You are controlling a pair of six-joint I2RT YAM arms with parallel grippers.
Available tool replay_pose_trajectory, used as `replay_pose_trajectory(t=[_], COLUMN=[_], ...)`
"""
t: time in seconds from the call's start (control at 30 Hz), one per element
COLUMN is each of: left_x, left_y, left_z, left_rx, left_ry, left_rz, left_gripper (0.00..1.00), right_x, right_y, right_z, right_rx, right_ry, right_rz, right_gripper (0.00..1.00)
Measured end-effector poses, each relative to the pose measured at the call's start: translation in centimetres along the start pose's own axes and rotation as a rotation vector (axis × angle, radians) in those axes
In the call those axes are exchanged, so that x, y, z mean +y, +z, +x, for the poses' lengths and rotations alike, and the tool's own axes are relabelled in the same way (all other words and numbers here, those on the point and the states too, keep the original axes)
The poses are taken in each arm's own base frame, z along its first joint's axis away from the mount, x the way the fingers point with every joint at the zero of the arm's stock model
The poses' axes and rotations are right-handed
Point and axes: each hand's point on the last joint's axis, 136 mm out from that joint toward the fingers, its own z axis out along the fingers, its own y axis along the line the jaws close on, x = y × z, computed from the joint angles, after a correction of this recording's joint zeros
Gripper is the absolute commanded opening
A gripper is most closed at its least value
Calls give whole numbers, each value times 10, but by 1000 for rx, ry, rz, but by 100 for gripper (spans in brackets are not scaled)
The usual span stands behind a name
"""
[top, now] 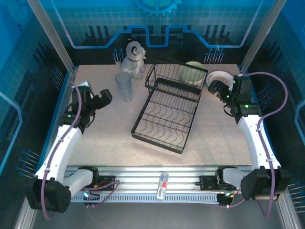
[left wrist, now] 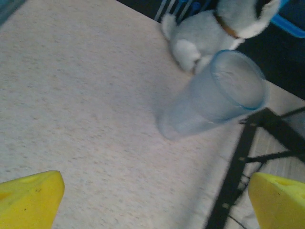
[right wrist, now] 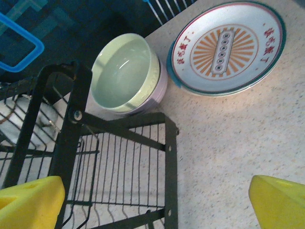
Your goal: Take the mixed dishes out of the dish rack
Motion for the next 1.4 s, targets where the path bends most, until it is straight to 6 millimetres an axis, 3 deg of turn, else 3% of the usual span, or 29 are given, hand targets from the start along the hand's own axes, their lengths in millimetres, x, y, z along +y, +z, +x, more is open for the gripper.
replay_pose_trajectory(t=[0.13, 0.27, 0.43, 0.57, 0.7, 0.8, 0.93, 1.1, 1.23, 1.4], left_x=[33, 58, 70, 74, 69, 54, 55, 53, 51, 50], left_y=[29, 56, 90, 110, 113, 117, 120, 118, 117, 117], left_z=[35, 64, 76, 85, 78, 72, 85, 81, 77, 76], left_rx=[-47, -52, -89, -110, -147, -202, -181, -208, -228, -233], left_ry=[96, 179, 218, 239, 254, 281, 301, 301, 299, 300], left_rz=[-70, -117, -120, -115, -94, -15, 11, 19, 25, 28], left_gripper=[99, 99, 99, 99, 99, 99, 99, 99, 99, 99], right_x=[-15, -38, -63, -68, -72, -73, -74, -76, -85, -66], right_y=[10, 28, 48, 55, 62, 72, 85, 98, 104, 110], right_z=[1, 17, 45, 52, 58, 63, 73, 82, 102, 109], right_rx=[-38, -61, -100, -183, -233, -247, -233, -242, -215, -274], right_ry=[-33, -85, -248, -379, -441, -462, -476, -485, -501, -566], right_rz=[58, 104, 126, 104, 90, 77, 69, 51, 54, -12], right_gripper=[100, 100, 100, 100, 100, 100, 100, 100, 100, 100])
